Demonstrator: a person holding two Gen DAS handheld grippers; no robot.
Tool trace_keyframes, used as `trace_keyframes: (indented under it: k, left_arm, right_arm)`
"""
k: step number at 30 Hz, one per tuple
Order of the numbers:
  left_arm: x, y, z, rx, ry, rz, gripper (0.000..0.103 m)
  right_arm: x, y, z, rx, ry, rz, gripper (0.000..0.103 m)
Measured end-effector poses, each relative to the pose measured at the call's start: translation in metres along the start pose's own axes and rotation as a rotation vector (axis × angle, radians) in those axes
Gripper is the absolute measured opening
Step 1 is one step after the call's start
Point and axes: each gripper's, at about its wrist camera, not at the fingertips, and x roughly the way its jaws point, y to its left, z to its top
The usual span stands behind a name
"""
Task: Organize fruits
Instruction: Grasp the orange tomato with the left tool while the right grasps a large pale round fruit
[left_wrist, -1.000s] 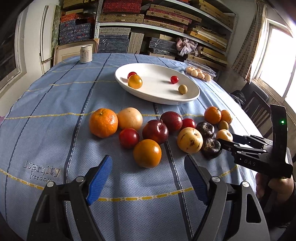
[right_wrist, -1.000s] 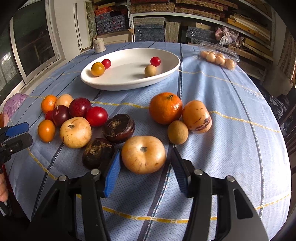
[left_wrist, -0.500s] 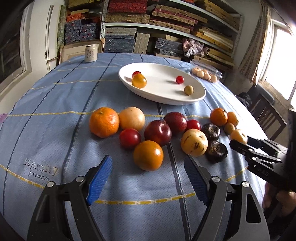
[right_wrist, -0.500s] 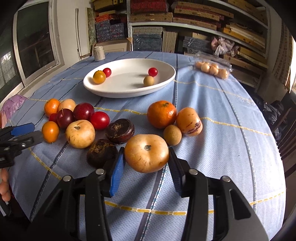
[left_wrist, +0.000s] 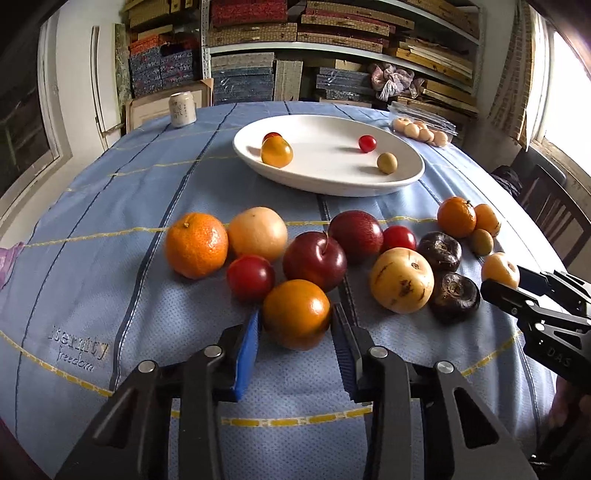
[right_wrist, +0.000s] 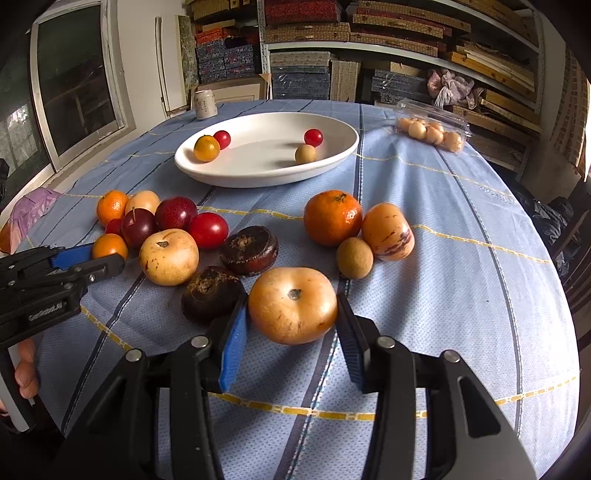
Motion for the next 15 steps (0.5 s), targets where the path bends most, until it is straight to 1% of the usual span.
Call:
trace_keyframes:
  k: [9,15]
  left_arm:
    - [-0.005,0.000,0.001,-0.009,-0.017,-0.012,0.038]
    - [-0.015,0.001,0.000,-0.011,-0.038,-0.020,0.038]
  right_arm:
    - [0.002,-0.002,0.001,0.008,0.002,0.014,0.045]
    - [0.000,0.000,0.001,0.002,-0.009,0.007,0.045]
